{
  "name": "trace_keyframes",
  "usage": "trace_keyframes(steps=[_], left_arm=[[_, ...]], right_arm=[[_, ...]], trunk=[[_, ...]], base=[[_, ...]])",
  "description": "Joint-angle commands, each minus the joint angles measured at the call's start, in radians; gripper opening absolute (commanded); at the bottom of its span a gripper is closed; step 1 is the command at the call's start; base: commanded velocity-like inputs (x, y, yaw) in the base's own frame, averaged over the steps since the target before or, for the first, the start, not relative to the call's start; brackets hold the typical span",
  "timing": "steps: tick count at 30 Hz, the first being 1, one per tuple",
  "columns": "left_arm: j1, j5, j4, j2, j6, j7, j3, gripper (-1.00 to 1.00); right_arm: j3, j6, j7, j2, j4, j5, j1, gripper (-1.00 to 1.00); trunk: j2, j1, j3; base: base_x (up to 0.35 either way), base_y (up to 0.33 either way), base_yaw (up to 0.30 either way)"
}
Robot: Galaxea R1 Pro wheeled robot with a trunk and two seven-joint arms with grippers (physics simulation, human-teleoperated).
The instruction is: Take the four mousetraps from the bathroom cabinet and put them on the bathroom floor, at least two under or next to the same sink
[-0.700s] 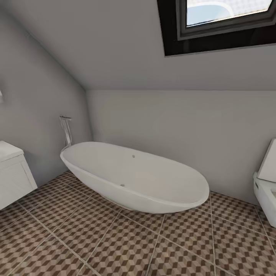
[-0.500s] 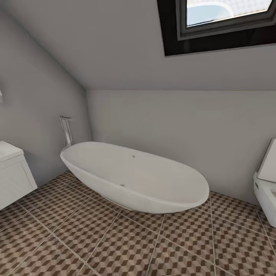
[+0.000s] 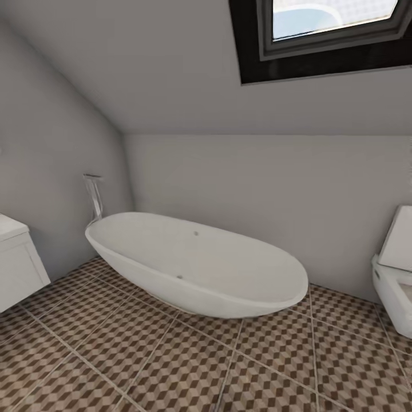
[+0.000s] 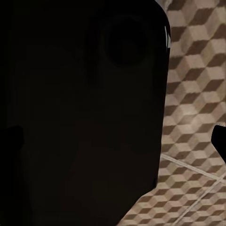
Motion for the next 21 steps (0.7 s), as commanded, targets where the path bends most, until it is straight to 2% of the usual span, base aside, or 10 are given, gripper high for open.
trace_keyframes(steps=[1, 21], left_arm=[[0.000, 0.000, 0.000, 0.001, -0.001, 0.000, 0.001, 1.00], [0.000, 0.001, -0.001, 0.000, -0.001, 0.000, 0.001, 1.00]], right_arm=[[-0.001, -0.002, 0.000, 0.000, 0.000, -0.002, -0.001, 1.00], [-0.003, -0.002, 0.000, 0.000, 0.000, -0.002, -0.001, 1.00]], trunk=[[0.000, 0.000, -0.001], [0.000, 0.000, -0.001]], base=[[0.000, 0.000, -0.219], [0.000, 0.000, -0.271]])
